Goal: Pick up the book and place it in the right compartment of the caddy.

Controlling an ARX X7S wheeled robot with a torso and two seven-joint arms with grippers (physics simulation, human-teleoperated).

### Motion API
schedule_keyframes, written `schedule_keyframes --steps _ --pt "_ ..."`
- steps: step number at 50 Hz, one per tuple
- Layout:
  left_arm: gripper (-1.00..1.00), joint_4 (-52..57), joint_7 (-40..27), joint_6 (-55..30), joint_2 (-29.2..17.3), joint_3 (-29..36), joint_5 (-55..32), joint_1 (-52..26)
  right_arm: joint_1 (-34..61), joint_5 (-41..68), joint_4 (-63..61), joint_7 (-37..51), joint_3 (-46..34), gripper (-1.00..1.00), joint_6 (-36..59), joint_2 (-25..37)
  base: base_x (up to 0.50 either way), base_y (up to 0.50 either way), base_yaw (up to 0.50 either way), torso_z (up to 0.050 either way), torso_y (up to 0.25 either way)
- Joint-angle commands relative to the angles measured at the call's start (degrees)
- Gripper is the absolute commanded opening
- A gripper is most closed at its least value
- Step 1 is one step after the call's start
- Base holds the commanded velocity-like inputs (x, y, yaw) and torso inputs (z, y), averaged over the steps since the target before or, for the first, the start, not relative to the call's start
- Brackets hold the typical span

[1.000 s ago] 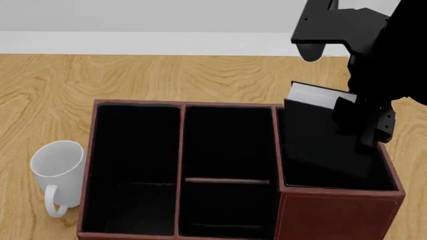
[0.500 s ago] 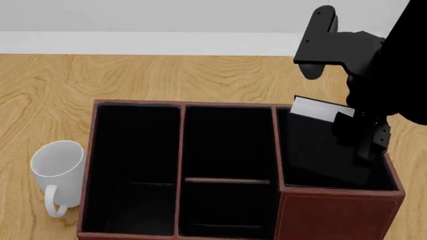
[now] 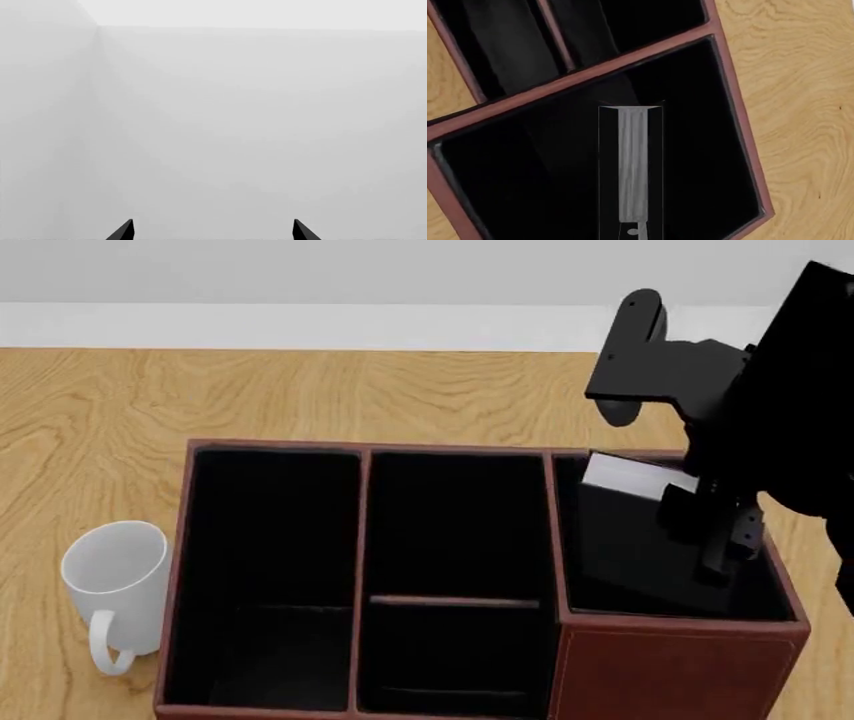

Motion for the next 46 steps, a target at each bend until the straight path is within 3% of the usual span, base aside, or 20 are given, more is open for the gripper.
schedule_keyframes --steps 1,4,5,24,37,46 --pt "1.00 -0.31 -0.02 0.24 -0.06 0.51 0.38 0.10 -2.94 -1.98 11.97 -0.12 0.90 -1.00 -8.45 -4.81 0.00 0.00 0.00 0.000 0.000" --pt "1.00 -0.23 -0.18 0.20 -0.19 0.40 0.13 0.15 -3.28 -2.29 12.51 -0.09 1.31 -1.00 -8.67 -5.10 0.00 0.00 0.00 0.000 0.004" --pt "1.00 -0.20 -0.26 0.15 -0.29 0.30 -0.03 0.10 -3.30 -2.74 12.62 0.51 1.28 1.00 -8.89 -5.18 0.00 0.00 0.00 0.000 0.000" --pt "1.00 0.44 -0.99 0.45 -0.94 -0.58 -1.49 0.03 -1.41 -4.23 9.65 -0.40 2.76 1.00 -6.81 -4.20 0.00 0.00 0.00 0.000 0.000" --pt "1.00 1.16 -1.89 0.52 -1.59 -1.46 -2.95 -0.23 1.65 -4.07 -1.21 0.47 2.49 1.00 -0.69 0.20 0.00 0.00 0.00 0.000 0.000" --pt "1.00 1.92 -2.40 1.11 -1.82 -2.48 -4.17 0.11 7.31 -2.68 -15.25 2.22 3.64 1.00 6.64 5.66 0.00 0.00 0.00 0.000 0.000"
